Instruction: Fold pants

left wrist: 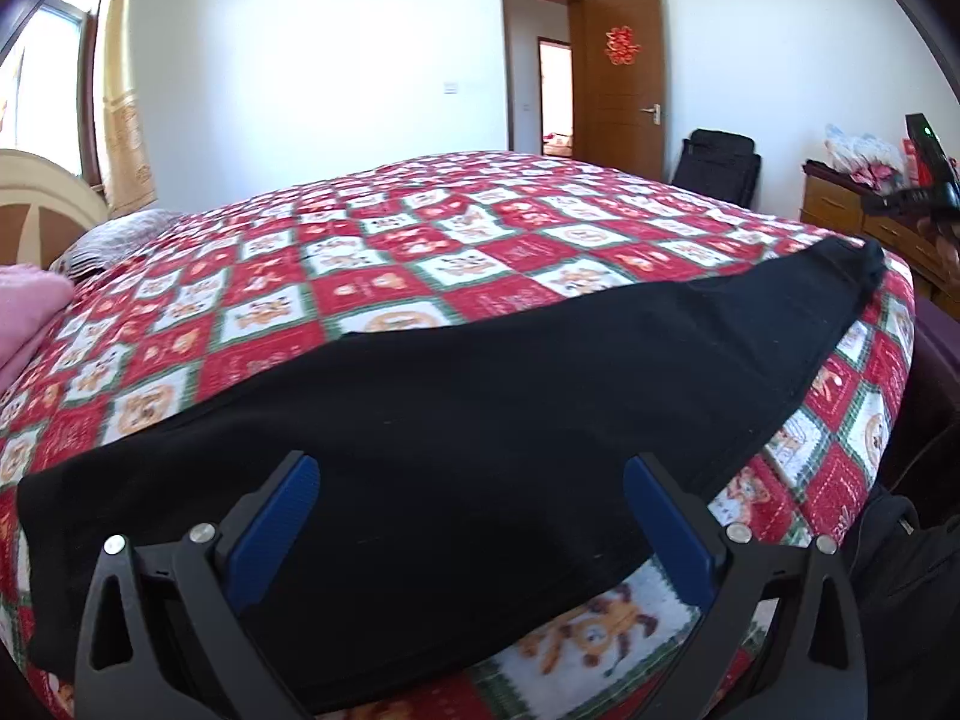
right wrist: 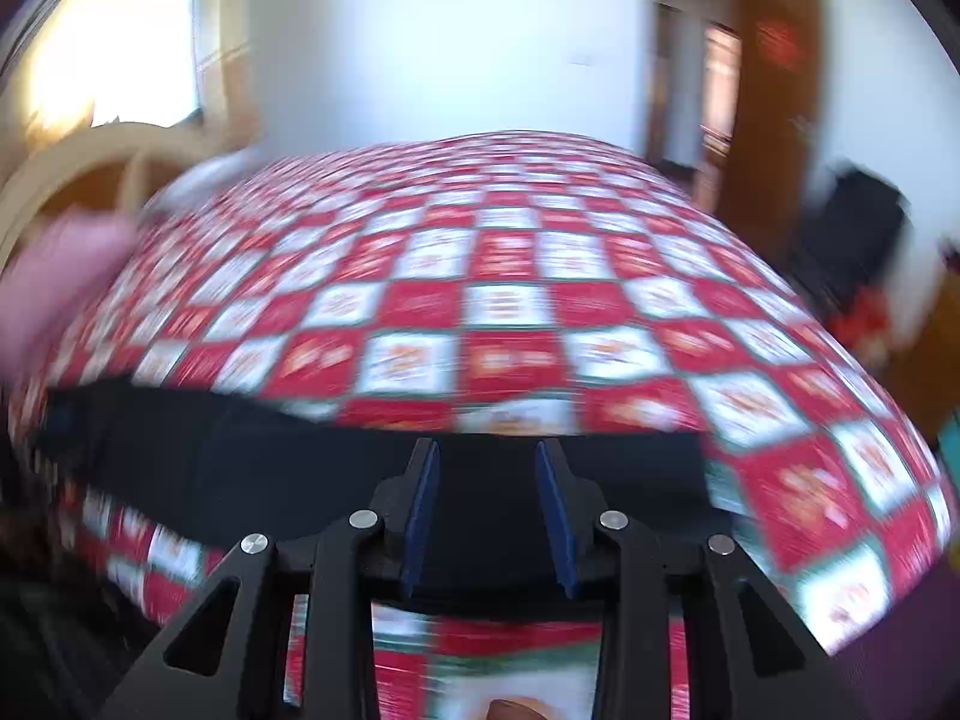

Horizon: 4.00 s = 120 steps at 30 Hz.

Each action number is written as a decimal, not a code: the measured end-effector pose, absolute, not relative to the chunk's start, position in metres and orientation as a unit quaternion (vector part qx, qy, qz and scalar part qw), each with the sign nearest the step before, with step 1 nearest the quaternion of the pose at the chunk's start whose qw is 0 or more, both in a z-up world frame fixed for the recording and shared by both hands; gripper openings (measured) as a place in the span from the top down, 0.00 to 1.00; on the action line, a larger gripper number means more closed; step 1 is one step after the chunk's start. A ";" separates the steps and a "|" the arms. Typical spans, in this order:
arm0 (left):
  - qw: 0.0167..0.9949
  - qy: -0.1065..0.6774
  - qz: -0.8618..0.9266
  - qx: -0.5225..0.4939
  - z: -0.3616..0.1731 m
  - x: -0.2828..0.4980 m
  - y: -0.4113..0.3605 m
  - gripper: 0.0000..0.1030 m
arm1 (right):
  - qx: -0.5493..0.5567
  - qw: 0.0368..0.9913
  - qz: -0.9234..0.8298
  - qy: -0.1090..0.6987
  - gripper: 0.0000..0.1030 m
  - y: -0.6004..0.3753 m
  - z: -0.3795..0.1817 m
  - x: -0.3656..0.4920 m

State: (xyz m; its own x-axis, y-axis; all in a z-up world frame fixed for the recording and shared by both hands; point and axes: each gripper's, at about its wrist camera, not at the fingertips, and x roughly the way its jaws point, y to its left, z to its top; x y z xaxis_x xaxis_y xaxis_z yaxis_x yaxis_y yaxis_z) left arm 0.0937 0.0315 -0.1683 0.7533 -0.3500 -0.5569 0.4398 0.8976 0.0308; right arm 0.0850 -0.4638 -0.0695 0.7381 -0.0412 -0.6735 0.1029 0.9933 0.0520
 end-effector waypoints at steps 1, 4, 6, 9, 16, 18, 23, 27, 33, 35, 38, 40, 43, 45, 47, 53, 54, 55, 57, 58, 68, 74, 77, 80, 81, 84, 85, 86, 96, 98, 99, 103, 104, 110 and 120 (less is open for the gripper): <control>0.932 0.281 -0.213 0.082 -0.169 0.092 0.031 0.00 | 0.065 0.929 -0.058 0.359 0.66 -0.481 -0.068 0.082; 0.928 0.295 -0.213 0.076 -0.178 0.094 0.031 0.00 | 0.145 0.916 -0.090 0.363 0.66 -0.528 -0.070 0.074; 0.927 0.302 -0.210 0.074 -0.183 0.095 0.033 0.00 | 0.205 0.904 -0.090 0.365 0.66 -0.548 -0.078 0.070; 0.926 0.310 -0.203 0.073 -0.190 0.095 0.036 0.00 | 0.235 0.895 -0.059 0.374 0.66 -0.550 -0.088 0.069; 0.928 0.305 -0.203 0.072 -0.192 0.094 0.036 0.00 | 0.162 0.898 -0.047 0.406 0.70 -0.525 -0.104 0.075; 0.927 0.305 -0.203 0.074 -0.191 0.094 0.036 0.00 | 0.153 0.901 -0.039 0.403 0.92 -0.523 -0.103 0.070; 0.927 0.305 -0.204 0.074 -0.192 0.094 0.036 0.00 | 0.057 0.904 -0.045 0.422 0.94 -0.509 -0.102 0.053; 0.928 0.303 -0.204 0.074 -0.192 0.094 0.036 0.00 | 0.061 0.902 -0.057 0.424 0.94 -0.524 -0.106 0.037; 0.928 0.301 -0.205 0.073 -0.193 0.094 0.037 0.00 | 0.076 0.920 -0.027 0.382 0.37 -0.518 -0.092 0.044; 0.928 0.301 -0.205 0.073 -0.193 0.094 0.037 0.00 | 0.059 0.924 -0.031 0.377 0.37 -0.511 -0.091 0.052; 0.928 0.300 -0.207 0.073 -0.193 0.093 0.037 0.00 | 0.051 0.919 -0.020 0.391 0.57 -0.504 -0.096 0.067; 0.928 0.301 -0.207 0.072 -0.193 0.093 0.037 0.00 | 0.032 0.913 -0.023 0.407 0.78 -0.499 -0.102 0.075; 0.928 0.300 -0.208 0.073 -0.194 0.093 0.036 0.00 | 0.002 0.910 -0.022 0.415 0.96 -0.493 -0.106 0.074; 0.928 0.300 -0.209 0.073 -0.194 0.093 0.036 0.00 | -0.016 0.913 -0.019 0.408 1.00 -0.491 -0.102 0.061; 0.928 0.300 -0.209 0.073 -0.195 0.093 0.036 0.00 | -0.031 0.915 -0.020 0.402 1.00 -0.491 -0.099 0.048; 0.928 0.298 -0.210 0.071 -0.195 0.093 0.036 0.00 | -0.025 0.913 -0.025 0.406 1.00 -0.507 -0.104 0.034; 0.928 0.298 -0.210 0.071 -0.195 0.093 0.035 0.00 | 0.002 0.915 -0.021 0.403 0.99 -0.513 -0.102 0.037; 0.928 0.299 -0.210 0.071 -0.195 0.093 0.036 0.00 | 0.021 0.917 -0.021 0.397 0.98 -0.517 -0.101 0.039; 0.928 0.298 -0.210 0.071 -0.195 0.093 0.036 0.00 | 0.041 0.923 -0.019 0.383 0.69 -0.521 -0.098 0.044; 0.928 0.298 -0.210 0.070 -0.195 0.093 0.036 0.00 | 0.046 0.924 -0.022 0.379 0.41 -0.522 -0.098 0.047; 0.930 0.300 -0.204 0.062 -0.191 0.096 0.043 0.00 | 0.008 0.914 -0.011 0.405 0.95 -0.506 -0.110 0.074; 0.936 0.302 -0.182 -0.010 -0.189 0.108 0.081 0.00 | -0.044 0.922 -0.002 0.386 0.97 -0.499 -0.104 0.034; 0.936 0.301 -0.184 -0.004 -0.190 0.108 0.080 0.00 | -0.056 0.915 -0.032 0.397 0.97 -0.510 -0.110 0.027; 0.937 0.300 -0.179 0.013 -0.192 0.108 0.074 0.00 | -0.032 0.916 -0.036 0.398 0.97 -0.523 -0.113 0.032; 0.937 0.300 -0.179 0.016 -0.192 0.107 0.076 0.00 | -0.020 0.917 -0.035 0.397 0.97 -0.527 -0.112 0.034; 0.937 0.299 -0.182 0.016 -0.192 0.106 0.079 0.00 | 0.004 0.919 -0.033 0.392 0.85 -0.535 -0.107 0.036; 0.937 0.298 -0.182 0.016 -0.192 0.106 0.079 0.00 | 0.008 0.921 -0.034 0.389 0.58 -0.537 -0.104 0.036; 0.937 0.298 -0.181 0.019 -0.193 0.106 0.078 0.00 | 0.016 0.922 -0.034 0.386 0.28 -0.539 -0.101 0.035; 0.939 0.292 -0.179 0.027 -0.196 0.103 0.078 0.00 | 0.104 0.908 -0.019 0.405 0.46 -0.548 -0.083 0.090; 0.940 0.291 -0.178 0.028 -0.196 0.103 0.077 0.00 | 0.128 0.891 -0.015 0.434 0.50 -0.549 -0.093 0.114; 0.939 0.292 -0.178 0.030 -0.196 0.103 0.077 0.00 | 0.146 0.879 -0.013 0.454 0.50 -0.551 -0.101 0.125; 0.940 0.291 -0.176 0.034 -0.196 0.103 0.076 0.00 | 0.147 0.865 -0.015 0.479 0.92 -0.546 -0.120 0.150; 0.940 0.291 -0.176 0.034 -0.196 0.103 0.077 0.00 | 0.141 0.873 -0.012 0.467 0.93 -0.542 -0.117 0.148; 0.941 0.289 -0.174 0.036 -0.197 0.102 0.076 0.00 | 0.105 0.930 -0.006 0.353 0.95 -0.525 -0.079 0.111; 0.942 0.285 -0.175 0.039 -0.198 0.102 0.077 0.00 | 0.117 0.897 -0.083 0.419 0.59 -0.560 -0.128 0.119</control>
State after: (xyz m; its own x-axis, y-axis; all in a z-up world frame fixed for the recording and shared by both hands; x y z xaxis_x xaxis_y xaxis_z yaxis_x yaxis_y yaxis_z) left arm 0.1025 0.0768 -0.1983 0.7762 -0.3073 -0.5505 0.3513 0.9359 -0.0271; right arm 0.1193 -0.5602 -0.1282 0.6358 -0.0515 -0.7701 0.2472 0.9588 0.1400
